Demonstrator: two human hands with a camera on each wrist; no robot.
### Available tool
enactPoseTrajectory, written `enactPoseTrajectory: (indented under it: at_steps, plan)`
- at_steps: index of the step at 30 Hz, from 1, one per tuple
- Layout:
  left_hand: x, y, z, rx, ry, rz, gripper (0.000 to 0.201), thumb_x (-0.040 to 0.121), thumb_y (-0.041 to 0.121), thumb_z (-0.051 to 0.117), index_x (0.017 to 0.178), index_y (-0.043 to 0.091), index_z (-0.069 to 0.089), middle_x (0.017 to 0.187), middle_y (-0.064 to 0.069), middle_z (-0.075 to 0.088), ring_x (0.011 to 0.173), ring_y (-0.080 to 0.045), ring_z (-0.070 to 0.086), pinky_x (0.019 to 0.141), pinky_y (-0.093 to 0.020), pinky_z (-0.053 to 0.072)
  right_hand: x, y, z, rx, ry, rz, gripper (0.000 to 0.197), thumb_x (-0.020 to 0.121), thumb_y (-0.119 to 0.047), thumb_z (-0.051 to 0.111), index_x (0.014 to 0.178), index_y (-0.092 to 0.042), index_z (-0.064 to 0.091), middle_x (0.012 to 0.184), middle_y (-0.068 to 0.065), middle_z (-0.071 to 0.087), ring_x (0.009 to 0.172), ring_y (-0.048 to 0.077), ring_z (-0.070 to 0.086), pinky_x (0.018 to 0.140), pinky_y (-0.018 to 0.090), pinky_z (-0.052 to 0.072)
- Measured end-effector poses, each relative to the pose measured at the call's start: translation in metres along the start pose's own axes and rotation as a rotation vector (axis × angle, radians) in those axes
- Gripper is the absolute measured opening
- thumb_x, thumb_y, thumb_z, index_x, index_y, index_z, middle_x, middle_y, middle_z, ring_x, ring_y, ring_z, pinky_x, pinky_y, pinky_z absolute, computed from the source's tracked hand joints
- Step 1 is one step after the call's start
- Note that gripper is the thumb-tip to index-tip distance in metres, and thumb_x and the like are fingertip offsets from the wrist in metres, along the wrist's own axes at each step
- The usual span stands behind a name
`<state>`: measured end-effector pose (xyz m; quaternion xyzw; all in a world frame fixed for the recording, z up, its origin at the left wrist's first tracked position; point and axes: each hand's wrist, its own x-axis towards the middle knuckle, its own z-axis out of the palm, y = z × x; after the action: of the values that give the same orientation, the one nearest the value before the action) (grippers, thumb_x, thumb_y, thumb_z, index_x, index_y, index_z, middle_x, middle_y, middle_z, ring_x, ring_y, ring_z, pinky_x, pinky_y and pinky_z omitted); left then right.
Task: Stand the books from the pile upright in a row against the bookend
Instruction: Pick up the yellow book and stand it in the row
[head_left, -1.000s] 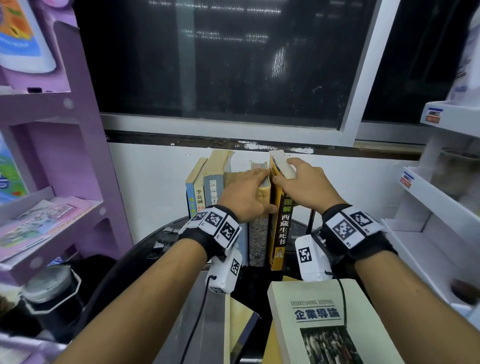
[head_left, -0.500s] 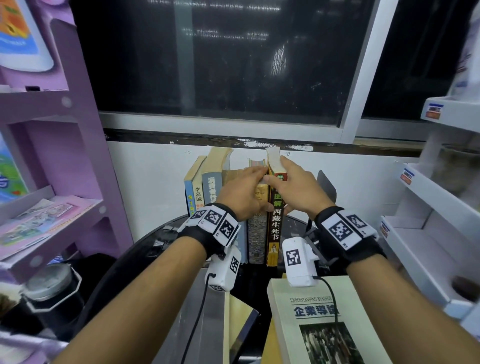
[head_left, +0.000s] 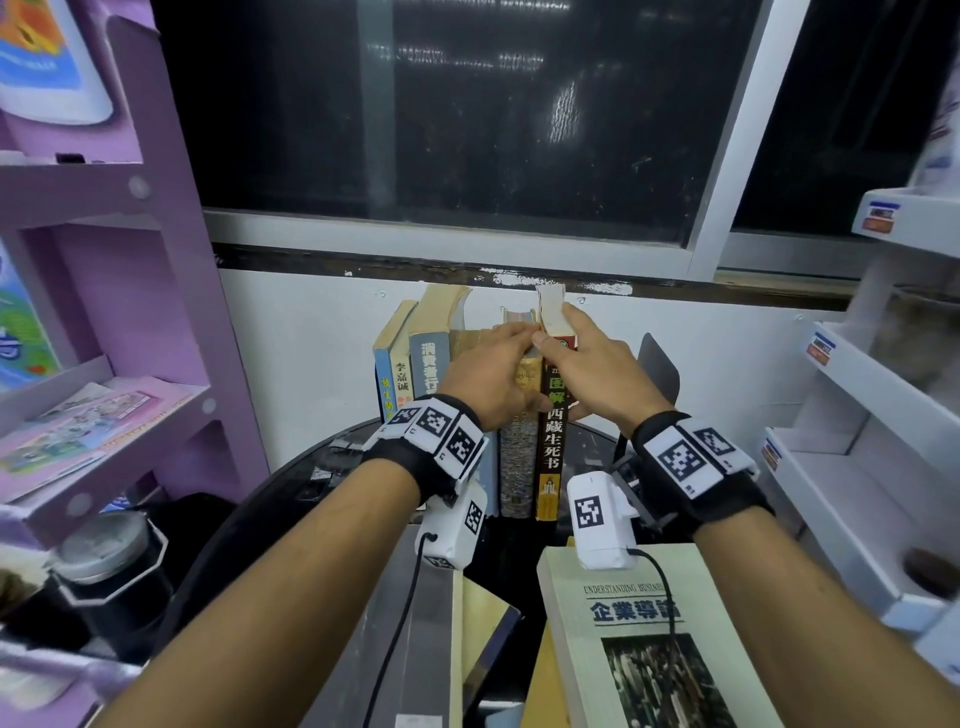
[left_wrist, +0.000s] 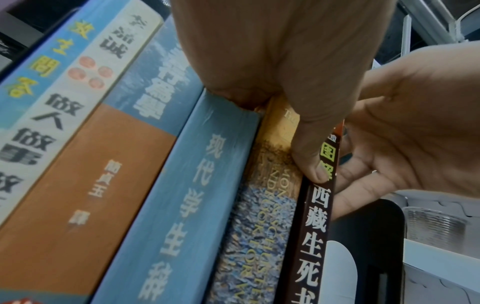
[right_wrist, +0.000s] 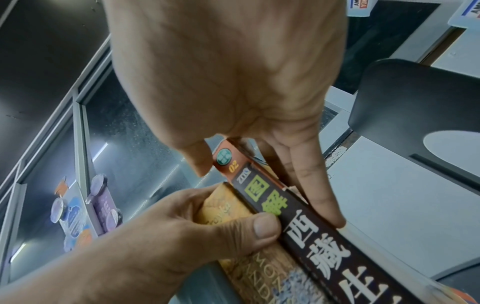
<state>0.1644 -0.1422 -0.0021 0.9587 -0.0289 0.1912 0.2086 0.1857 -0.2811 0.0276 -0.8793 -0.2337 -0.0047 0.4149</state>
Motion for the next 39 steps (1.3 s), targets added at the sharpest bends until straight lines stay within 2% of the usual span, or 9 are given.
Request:
enactPoseTrajectory:
  at_steps: [3, 7, 9, 12, 18, 21, 26, 33, 39]
  plan:
    - [-0.001, 0.002, -0.001, 0.002, 0.001, 0.003, 0.082, 0.076, 0.035, 0.077, 0.146, 0.019, 0.036, 0.153, 0.004, 0.032, 0.137, -0.021, 0.034, 0.109, -0.038, 0.03, -0.001, 0.001, -0.001, 0.002, -0.009, 0.009, 0.066, 0.097, -0.054, 0.042, 0.154, -0.037, 0.015, 0.143, 0.01, 0.047, 0.112, 0.029, 0.059, 0.087, 0.045, 0.057]
    - [-0.001, 0.002, 0.0, 0.003, 0.001, -0.011, 0.085, 0.076, 0.036, 0.077, 0.147, 0.019, 0.034, 0.153, 0.004, 0.032, 0.137, -0.02, 0.034, 0.11, -0.039, 0.03, -0.003, 0.003, -0.002, 0.022, -0.016, 0.012, 0.066, 0.096, -0.053, 0.044, 0.153, -0.037, 0.015, 0.133, 0.009, 0.055, 0.1, 0.026, 0.063, 0.071, 0.042, 0.061]
    - [0.0, 0.002, 0.0, -0.003, 0.003, -0.014, 0.086, 0.075, 0.036, 0.078, 0.147, 0.019, 0.035, 0.152, 0.003, 0.034, 0.136, -0.02, 0.036, 0.111, -0.039, 0.032, -0.005, 0.003, -0.003, 0.03, -0.017, 0.015, 0.066, 0.096, -0.053, 0.045, 0.153, -0.037, 0.016, 0.136, 0.008, 0.054, 0.101, 0.025, 0.063, 0.071, 0.041, 0.061]
    - [-0.002, 0.004, -0.001, -0.01, 0.004, -0.018, 0.088, 0.074, 0.037, 0.078, 0.148, 0.018, 0.033, 0.151, 0.003, 0.036, 0.134, -0.019, 0.039, 0.11, -0.037, 0.033, -0.009, 0.004, -0.006, 0.067, -0.014, 0.012, 0.064, 0.096, -0.051, 0.048, 0.152, -0.039, 0.018, 0.135, 0.005, 0.056, 0.103, 0.025, 0.063, 0.075, 0.042, 0.061]
    - [-0.008, 0.01, -0.002, -0.033, 0.05, -0.034, 0.088, 0.074, 0.038, 0.078, 0.147, 0.017, 0.034, 0.148, 0.0, 0.04, 0.131, -0.019, 0.042, 0.106, -0.032, 0.033, -0.021, 0.009, -0.008, 0.101, -0.008, -0.018, 0.065, 0.095, -0.047, 0.054, 0.15, -0.04, 0.02, 0.13, -0.002, 0.06, 0.112, 0.022, 0.061, 0.098, 0.045, 0.05]
    - [-0.013, 0.014, -0.001, -0.039, 0.065, -0.033, 0.085, 0.074, 0.037, 0.077, 0.146, 0.017, 0.036, 0.146, 0.0, 0.041, 0.131, -0.019, 0.04, 0.105, -0.032, 0.033, -0.027, 0.009, -0.011, 0.086, -0.009, -0.031, 0.063, 0.097, -0.039, 0.054, 0.151, -0.035, 0.021, 0.132, 0.0, 0.059, 0.109, 0.017, 0.058, 0.101, 0.043, 0.048]
    - [-0.026, 0.021, -0.004, -0.037, 0.072, -0.045, 0.082, 0.076, 0.036, 0.076, 0.145, 0.018, 0.037, 0.146, -0.001, 0.041, 0.131, -0.021, 0.04, 0.108, -0.036, 0.032, -0.038, 0.007, -0.018, 0.092, -0.012, -0.046, 0.062, 0.096, -0.033, 0.058, 0.15, -0.033, 0.028, 0.138, 0.001, 0.056, 0.125, 0.02, 0.053, 0.105, 0.045, 0.045]
    - [-0.05, 0.031, -0.007, -0.055, 0.098, -0.028, 0.078, 0.079, 0.034, 0.075, 0.145, 0.015, 0.037, 0.147, -0.004, 0.038, 0.135, -0.021, 0.034, 0.113, -0.039, 0.029, -0.059, 0.01, -0.029, 0.052, -0.06, -0.046, 0.065, 0.094, -0.032, 0.06, 0.151, -0.03, 0.028, 0.147, 0.008, 0.046, 0.137, 0.019, 0.041, 0.108, 0.046, 0.041]
    - [-0.074, 0.036, -0.002, -0.088, 0.142, -0.035, 0.075, 0.08, 0.033, 0.074, 0.144, 0.018, 0.037, 0.154, -0.004, 0.025, 0.143, -0.021, 0.023, 0.117, -0.042, 0.022, -0.083, 0.022, -0.041, -0.028, -0.124, 0.008, 0.065, 0.094, -0.037, 0.06, 0.15, -0.027, 0.03, 0.151, 0.007, 0.04, 0.134, 0.022, 0.044, 0.108, 0.04, 0.041]
